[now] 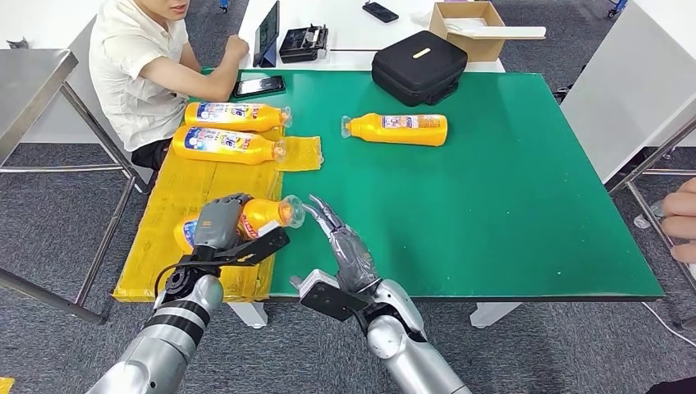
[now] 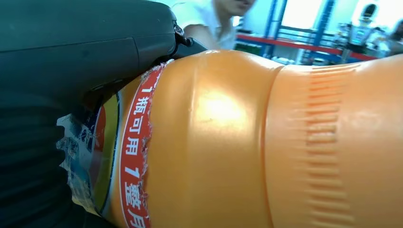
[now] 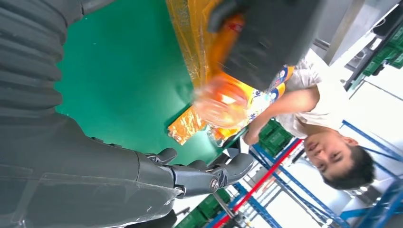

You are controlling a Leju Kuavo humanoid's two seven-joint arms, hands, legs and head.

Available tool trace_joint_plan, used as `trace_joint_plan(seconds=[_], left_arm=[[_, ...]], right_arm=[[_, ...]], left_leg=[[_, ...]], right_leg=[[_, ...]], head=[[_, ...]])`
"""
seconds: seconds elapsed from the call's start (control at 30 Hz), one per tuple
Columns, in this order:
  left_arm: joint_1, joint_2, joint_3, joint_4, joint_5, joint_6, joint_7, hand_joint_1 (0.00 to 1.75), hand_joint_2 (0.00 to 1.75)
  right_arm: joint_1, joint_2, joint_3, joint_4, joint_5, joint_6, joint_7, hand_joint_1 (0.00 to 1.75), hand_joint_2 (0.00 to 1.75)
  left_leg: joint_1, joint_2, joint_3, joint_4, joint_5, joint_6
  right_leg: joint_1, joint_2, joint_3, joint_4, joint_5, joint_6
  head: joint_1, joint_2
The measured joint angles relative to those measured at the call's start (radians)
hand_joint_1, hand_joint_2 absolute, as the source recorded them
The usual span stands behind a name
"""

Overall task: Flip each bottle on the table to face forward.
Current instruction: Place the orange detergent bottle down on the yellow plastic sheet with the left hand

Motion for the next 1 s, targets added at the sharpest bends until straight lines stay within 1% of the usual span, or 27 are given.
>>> trace_joint_plan(seconds=[0.1, 0.13, 0.17, 0.23, 0.27, 0.3, 0.37, 0.43, 0.5, 0.57, 0.6, 0.63, 0.67, 0.73, 0.77, 0.8, 1.0], left_arm=[[-0.013, 0.007, 0.042, 0.006, 0.011, -0.002, -0.003, 1.75, 1.75], [-0.015, 0.011, 0.050, 0.008, -0.005, 0.002, 0.001, 1.68, 1.75], [-0.015, 0.015, 0.053, 0.011, -0.026, 0.007, 0.007, 1.57, 1.75], [-0.016, 0.024, 0.054, 0.020, -0.066, 0.013, 0.020, 1.16, 1.75], [-0.016, 0.028, 0.054, 0.027, -0.087, 0.016, 0.029, 1.00, 1.75], [-0.017, 0.032, 0.053, 0.036, -0.109, 0.020, 0.039, 0.90, 1.75], [-0.021, 0.041, 0.049, 0.058, -0.160, 0.020, 0.063, 0.85, 1.75], [-0.027, 0.050, 0.039, 0.081, -0.197, 0.015, 0.079, 0.57, 1.75], [-0.031, 0.059, 0.030, 0.100, -0.210, 0.006, 0.084, 0.26, 1.75], [-0.040, 0.064, 0.026, 0.120, -0.213, -0.020, 0.088, 0.15, 1.75], [-0.046, 0.068, 0.024, 0.130, -0.218, -0.042, 0.091, 0.14, 1.75], [-0.054, 0.071, 0.021, 0.142, -0.224, -0.067, 0.094, 0.18, 1.75], [-0.062, 0.075, 0.017, 0.153, -0.232, -0.091, 0.098, 0.17, 1.75], [-0.075, 0.081, 0.008, 0.174, -0.242, -0.123, 0.103, 0.08, 1.75], [-0.081, 0.084, 0.004, 0.183, -0.245, -0.130, 0.104, 0.02, 1.75], [-0.085, 0.086, 0.001, 0.191, -0.249, -0.134, 0.104, 0.00, 1.75], [-0.097, 0.096, -0.010, 0.223, -0.272, -0.139, 0.104, 0.00, 1.75]], right_arm=[[0.010, -0.011, 0.015, -0.024, 0.002, 0.000, 0.000, 0.00, 1.75], [0.013, -0.015, 0.020, -0.029, 0.001, 0.001, 0.001, 0.00, 1.75], [0.014, -0.018, 0.023, -0.033, 0.000, 0.001, 0.001, 0.00, 1.75], [0.015, -0.025, 0.029, -0.035, -0.003, 0.001, 0.002, 0.00, 1.75], [0.015, -0.028, 0.032, -0.035, -0.005, 0.001, 0.002, 0.00, 1.75], [0.015, -0.030, 0.035, -0.035, -0.006, 0.001, 0.002, 0.00, 1.75], [0.014, -0.035, 0.039, -0.036, -0.009, 0.001, -0.002, 0.00, 1.75], [0.014, -0.039, 0.042, -0.038, -0.010, 0.001, -0.008, 0.00, 1.75], [0.013, -0.042, 0.043, -0.040, -0.011, 0.001, -0.011, 0.00, 1.75], [0.010, -0.044, 0.045, -0.040, -0.016, 0.001, -0.015, 0.00, 1.75], [0.008, -0.045, 0.046, -0.040, -0.020, 0.001, -0.018, 0.00, 1.75], [0.004, -0.046, 0.048, -0.040, -0.025, 0.001, -0.023, 0.00, 1.75], [-0.001, -0.046, 0.050, -0.039, -0.031, 0.002, -0.027, 0.00, 1.75], [-0.011, -0.046, 0.052, -0.035, -0.041, 0.002, -0.036, 0.00, 1.75], [-0.015, -0.046, 0.052, -0.032, -0.044, 0.002, -0.039, 0.00, 1.75], [-0.018, -0.046, 0.052, -0.030, -0.046, 0.002, -0.043, 0.00, 1.75], [-0.025, -0.046, 0.054, -0.013, -0.048, 0.002, -0.051, 0.00, 1.75]], left_leg=[[0.000, 0.001, 0.001, 0.000, 0.000, 0.000], [0.000, 0.001, 0.002, 0.000, 0.000, 0.000], [0.000, 0.001, 0.002, 0.000, 0.000, 0.000], [0.000, 0.001, 0.002, 0.000, 0.000, 0.000], [0.000, 0.001, 0.002, 0.000, 0.000, 0.000], [0.000, 0.001, 0.002, 0.000, 0.000, 0.000], [0.000, 0.001, 0.002, 0.000, 0.000, 0.000], [0.000, 0.001, 0.002, 0.000, 0.000, 0.000], [0.000, 0.000, 0.002, 0.000, 0.000, 0.000], [0.000, 0.000, 0.002, 0.000, 0.000, 0.000], [0.000, 0.000, 0.002, 0.000, 0.000, 0.000], [0.000, 0.000, 0.002, 0.000, 0.000, 0.000], [0.000, 0.000, 0.003, 0.000, 0.000, 0.000], [0.000, 0.000, 0.004, 0.000, 0.000, 0.000], [0.000, 0.000, 0.004, 0.000, 0.000, 0.000], [0.000, 0.001, 0.004, 0.000, 0.000, 0.000], [0.000, 0.000, 0.005, 0.000, 0.000, 0.000]], right_leg=[[0.000, 0.000, 0.001, 0.000, 0.000, 0.000], [0.000, 0.000, 0.001, 0.000, 0.000, 0.000], [0.000, 0.000, 0.001, 0.000, 0.000, 0.000], [0.000, 0.000, 0.001, 0.000, 0.000, 0.000], [0.000, 0.000, 0.002, 0.000, 0.000, 0.000], [0.000, 0.000, 0.002, 0.000, 0.000, 0.000], [0.000, 0.000, 0.002, 0.000, 0.000, 0.000], [0.000, 0.000, 0.002, 0.000, 0.000, 0.000], [0.000, 0.000, 0.002, 0.000, 0.000, 0.000], [0.000, 0.000, 0.002, 0.000, 0.000, 0.000], [0.000, 0.000, 0.002, 0.000, 0.000, 0.000], [0.000, 0.000, 0.002, 0.000, 0.000, 0.000], [0.000, 0.000, 0.003, 0.000, 0.000, 0.000], [0.000, 0.000, 0.003, 0.000, 0.000, 0.000], [0.000, 0.000, 0.003, 0.000, 0.000, 0.000], [0.000, 0.000, 0.004, 0.000, 0.000, -0.001], [0.000, 0.000, 0.005, 0.000, 0.000, -0.001]], head=[[0.000, 0.000], [0.000, 0.000], [0.000, 0.000], [0.000, 0.000], [0.000, 0.000], [0.000, 0.000], [0.000, 0.000], [0.000, 0.000], [0.000, 0.000], [0.000, 0.000], [0.000, 0.000], [0.000, 0.000], [0.000, 0.000], [0.000, 0.000], [0.000, 0.000], [0.000, 0.000], [0.000, 0.000]])
